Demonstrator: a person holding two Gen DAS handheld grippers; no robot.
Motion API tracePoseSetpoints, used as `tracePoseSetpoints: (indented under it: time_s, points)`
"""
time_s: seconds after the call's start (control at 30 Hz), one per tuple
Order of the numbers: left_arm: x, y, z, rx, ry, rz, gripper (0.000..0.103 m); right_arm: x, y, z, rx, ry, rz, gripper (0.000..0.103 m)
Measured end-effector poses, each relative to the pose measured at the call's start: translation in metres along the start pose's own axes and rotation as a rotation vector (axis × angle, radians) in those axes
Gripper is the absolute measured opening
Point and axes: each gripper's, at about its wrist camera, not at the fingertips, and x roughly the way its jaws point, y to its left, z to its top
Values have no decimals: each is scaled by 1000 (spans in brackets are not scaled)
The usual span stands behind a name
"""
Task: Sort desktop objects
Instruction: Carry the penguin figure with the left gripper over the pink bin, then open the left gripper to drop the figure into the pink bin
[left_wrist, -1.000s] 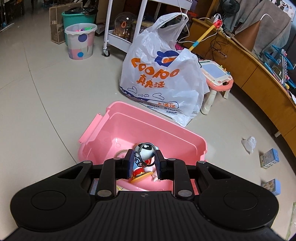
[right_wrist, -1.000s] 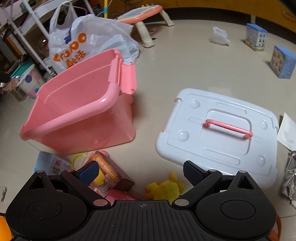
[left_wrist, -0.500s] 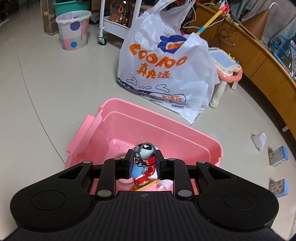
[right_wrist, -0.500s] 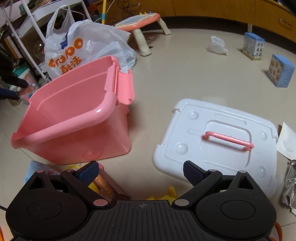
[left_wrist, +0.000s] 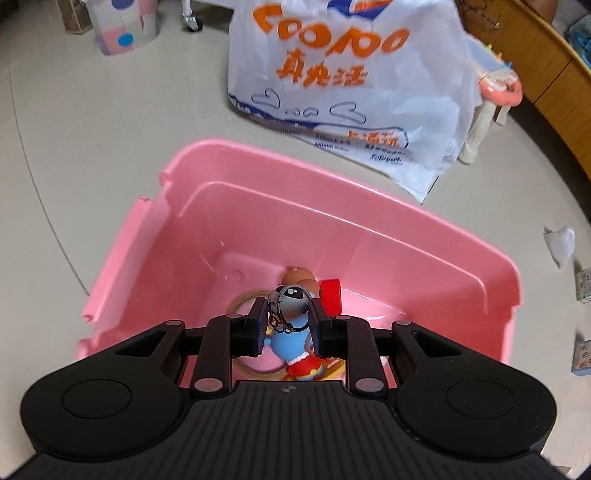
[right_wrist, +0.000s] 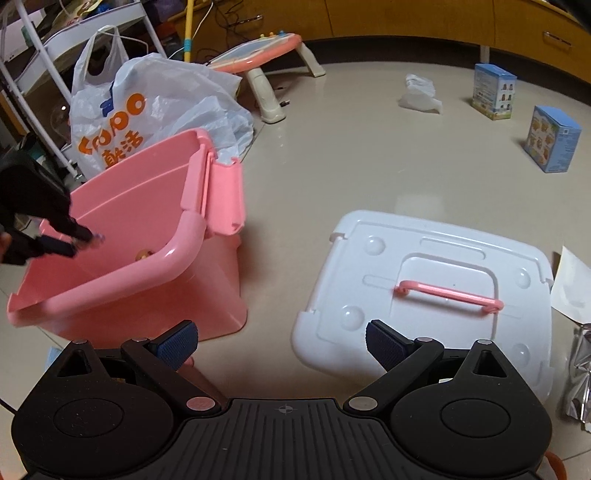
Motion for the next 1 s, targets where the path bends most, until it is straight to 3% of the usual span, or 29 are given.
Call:
tracePoseSetpoints:
  time_s: [0.37, 0.77, 0.87, 1.0]
  points:
    - [59, 4, 14, 32, 138, 67, 24, 10, -7, 10, 26, -9, 3, 97]
    - [87, 5, 14, 30, 181, 127, 26, 21, -19, 21, 64, -7, -2, 97]
    - [88, 1, 13, 61, 174, 146, 36, 23, -22, 22, 70, 1, 2, 97]
    - [83, -5, 10, 102, 147, 161, 63, 23, -22, 22, 71, 10, 10, 97]
